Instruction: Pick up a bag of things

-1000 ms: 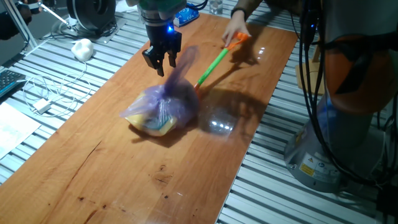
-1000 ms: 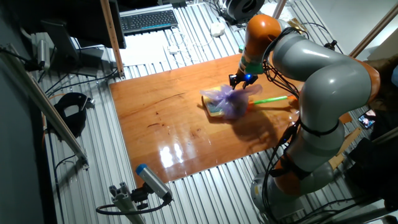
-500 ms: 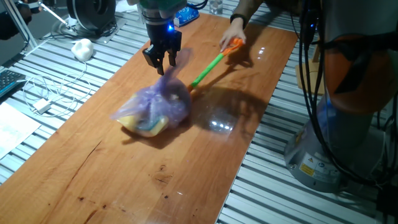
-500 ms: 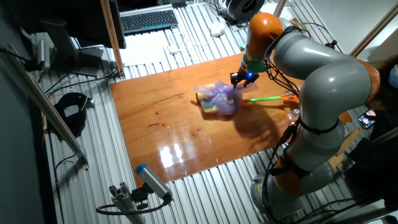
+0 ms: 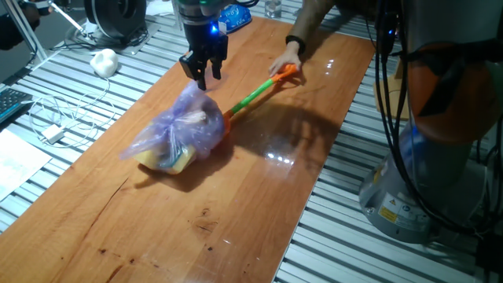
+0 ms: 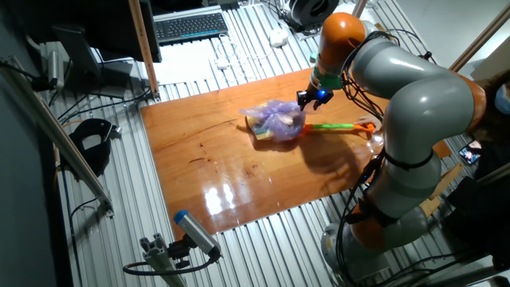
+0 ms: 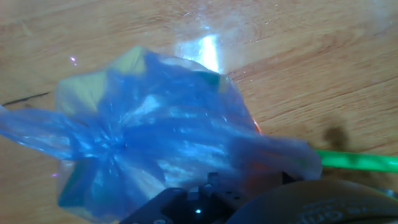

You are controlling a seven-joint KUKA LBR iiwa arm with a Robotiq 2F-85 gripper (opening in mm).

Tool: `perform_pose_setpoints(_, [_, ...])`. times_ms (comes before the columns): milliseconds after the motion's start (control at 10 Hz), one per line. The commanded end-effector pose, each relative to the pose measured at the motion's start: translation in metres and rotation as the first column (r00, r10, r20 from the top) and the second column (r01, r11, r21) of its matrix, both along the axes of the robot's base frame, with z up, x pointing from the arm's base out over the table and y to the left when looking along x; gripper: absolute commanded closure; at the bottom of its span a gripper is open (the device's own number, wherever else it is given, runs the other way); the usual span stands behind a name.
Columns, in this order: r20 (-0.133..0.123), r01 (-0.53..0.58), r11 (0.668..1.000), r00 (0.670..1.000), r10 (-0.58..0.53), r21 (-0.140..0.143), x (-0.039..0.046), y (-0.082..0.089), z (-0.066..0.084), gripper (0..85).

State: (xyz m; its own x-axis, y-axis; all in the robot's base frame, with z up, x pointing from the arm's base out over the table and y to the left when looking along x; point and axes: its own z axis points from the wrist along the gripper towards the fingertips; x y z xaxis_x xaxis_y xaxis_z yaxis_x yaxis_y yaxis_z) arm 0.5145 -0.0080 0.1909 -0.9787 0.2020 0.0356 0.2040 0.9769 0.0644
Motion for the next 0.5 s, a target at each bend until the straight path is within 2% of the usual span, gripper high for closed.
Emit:
perform_pose_setpoints(0, [-0.003,0.028,1.000,1.000,-0.028,0.012,-0.0024,0.004,0.006,34.0])
perform_pose_setpoints(100, [-0.009,0.036,0.999,0.999,-0.036,-0.013,-0.0069,0.011,0.022,34.0])
perform_pose_setpoints(200, [-0.034,0.032,0.999,0.999,-0.033,-0.013,-0.0084,0.011,0.036,34.0])
perform_pose_setpoints(300, [-0.050,0.033,0.999,0.998,-0.033,0.002,-0.0091,0.007,0.044,34.0])
perform_pose_setpoints(400, [-0.047,0.050,0.999,0.998,-0.049,0.017,-0.0088,0.009,0.047,34.0])
